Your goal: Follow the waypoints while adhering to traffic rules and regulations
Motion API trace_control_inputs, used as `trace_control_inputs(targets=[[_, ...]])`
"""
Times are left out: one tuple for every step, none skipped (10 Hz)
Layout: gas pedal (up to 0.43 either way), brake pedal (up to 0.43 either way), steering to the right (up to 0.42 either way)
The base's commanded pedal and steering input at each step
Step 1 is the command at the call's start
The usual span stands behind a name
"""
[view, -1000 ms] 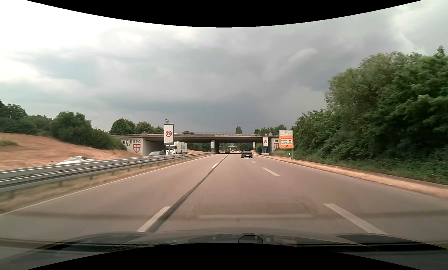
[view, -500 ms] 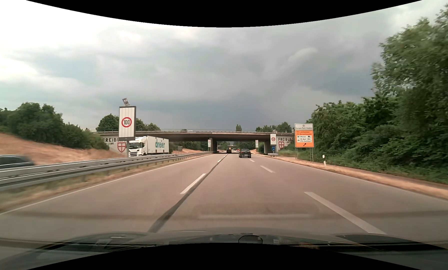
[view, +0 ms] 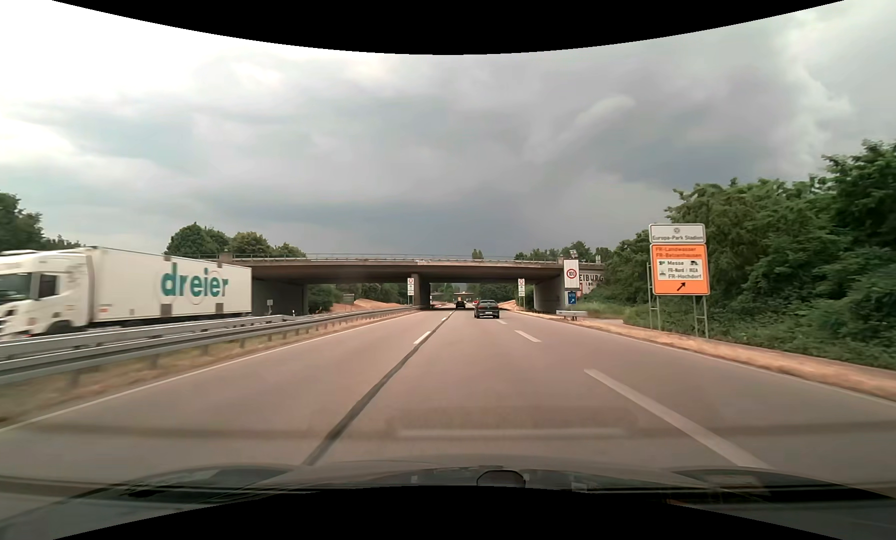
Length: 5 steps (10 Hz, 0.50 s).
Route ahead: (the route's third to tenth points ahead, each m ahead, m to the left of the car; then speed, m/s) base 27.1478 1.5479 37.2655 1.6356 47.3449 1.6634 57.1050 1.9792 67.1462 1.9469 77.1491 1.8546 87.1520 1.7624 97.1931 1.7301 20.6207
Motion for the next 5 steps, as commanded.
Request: trace_control_inputs(targets=[[0.000, 0.000, -0.001], [0.000, 0.000, 0.000], [0.000, 0.000, 0.000], [0.000, 0.000, -0.001], [0.000, 0.000, 0.000]])
